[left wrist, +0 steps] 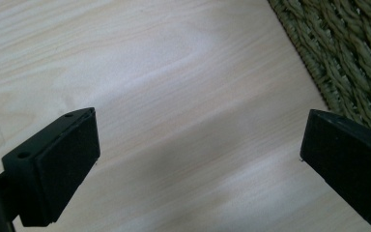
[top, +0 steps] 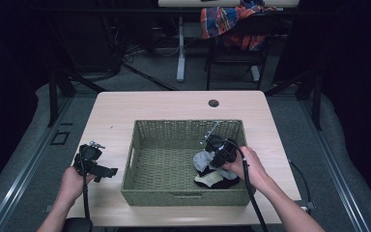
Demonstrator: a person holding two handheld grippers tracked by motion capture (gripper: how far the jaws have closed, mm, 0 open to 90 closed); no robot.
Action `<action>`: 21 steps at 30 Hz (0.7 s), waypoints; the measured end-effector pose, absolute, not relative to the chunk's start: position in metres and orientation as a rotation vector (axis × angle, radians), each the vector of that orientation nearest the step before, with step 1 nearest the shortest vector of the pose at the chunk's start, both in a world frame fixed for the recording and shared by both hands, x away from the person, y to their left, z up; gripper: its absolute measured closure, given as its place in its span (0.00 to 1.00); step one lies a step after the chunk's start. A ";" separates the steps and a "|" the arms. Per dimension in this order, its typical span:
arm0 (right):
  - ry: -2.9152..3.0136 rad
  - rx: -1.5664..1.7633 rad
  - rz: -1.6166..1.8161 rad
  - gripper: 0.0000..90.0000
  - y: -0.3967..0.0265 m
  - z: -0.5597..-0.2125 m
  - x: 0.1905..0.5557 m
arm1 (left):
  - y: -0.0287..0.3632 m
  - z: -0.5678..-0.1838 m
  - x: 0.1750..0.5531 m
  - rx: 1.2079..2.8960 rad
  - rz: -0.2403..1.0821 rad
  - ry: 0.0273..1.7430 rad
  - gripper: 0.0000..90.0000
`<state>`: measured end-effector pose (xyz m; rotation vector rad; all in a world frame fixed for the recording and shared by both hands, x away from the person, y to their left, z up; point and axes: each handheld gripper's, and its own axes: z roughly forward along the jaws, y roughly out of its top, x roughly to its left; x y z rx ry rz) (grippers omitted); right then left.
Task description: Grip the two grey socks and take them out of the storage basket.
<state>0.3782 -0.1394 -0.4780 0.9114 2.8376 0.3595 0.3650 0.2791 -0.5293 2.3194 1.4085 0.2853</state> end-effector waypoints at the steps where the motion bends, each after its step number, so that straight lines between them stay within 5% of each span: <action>1: 2.830 0.911 0.371 0.90 -0.140 -0.477 0.377 | 0.277 -0.529 0.367 2.326 0.284 1.398 0.01; 21: 2.770 0.993 0.507 0.95 -0.150 -0.438 0.384 | 0.276 -0.529 0.368 2.326 0.303 1.410 0.01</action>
